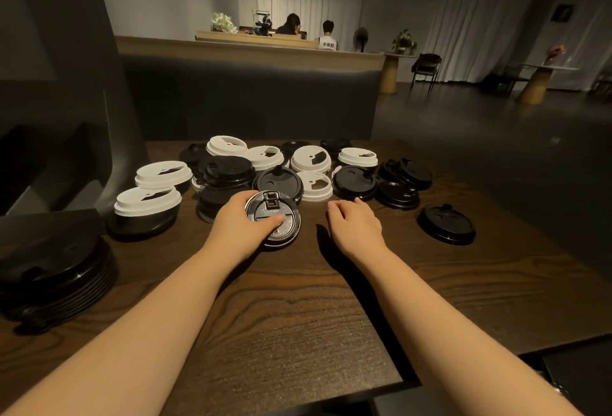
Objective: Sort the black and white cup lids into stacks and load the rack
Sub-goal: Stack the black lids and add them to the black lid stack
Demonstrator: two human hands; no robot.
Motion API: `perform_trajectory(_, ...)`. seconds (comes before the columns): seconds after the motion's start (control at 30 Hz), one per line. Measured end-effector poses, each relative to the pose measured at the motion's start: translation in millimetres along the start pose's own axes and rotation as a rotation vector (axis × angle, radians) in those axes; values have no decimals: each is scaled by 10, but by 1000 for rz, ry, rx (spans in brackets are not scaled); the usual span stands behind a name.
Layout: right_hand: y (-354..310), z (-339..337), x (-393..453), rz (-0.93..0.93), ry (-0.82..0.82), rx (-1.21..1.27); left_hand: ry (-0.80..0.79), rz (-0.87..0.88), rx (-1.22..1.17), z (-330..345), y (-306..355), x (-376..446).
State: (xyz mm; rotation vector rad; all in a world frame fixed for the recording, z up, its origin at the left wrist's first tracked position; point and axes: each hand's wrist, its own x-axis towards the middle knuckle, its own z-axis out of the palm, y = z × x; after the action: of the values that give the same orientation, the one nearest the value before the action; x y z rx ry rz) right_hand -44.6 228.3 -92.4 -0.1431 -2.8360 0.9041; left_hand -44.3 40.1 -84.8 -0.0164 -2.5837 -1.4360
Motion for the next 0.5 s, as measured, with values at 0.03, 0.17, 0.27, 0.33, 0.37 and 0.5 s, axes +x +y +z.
perform_trajectory(0.03,-20,3,43,12,-9,-4,13,-8,-3,-14,-10,26)
perform_trajectory(0.17,-139,32,197,-7,-6,-81,55,-25,-3,-66,-23,73)
perform_trajectory(0.27,-153,50,246,-36,43,-92,62,-14,-19,-85,-26,74)
perform_trajectory(0.33,-107,60,259,-34,78,-149,56,-9,-26,-93,-26,81)
perform_trajectory(0.37,-85,64,261,-9,80,-165,53,-7,-31,-99,-21,80)
perform_trajectory(0.5,-28,9,292,107,23,-259,37,-5,-28,-103,-28,80)
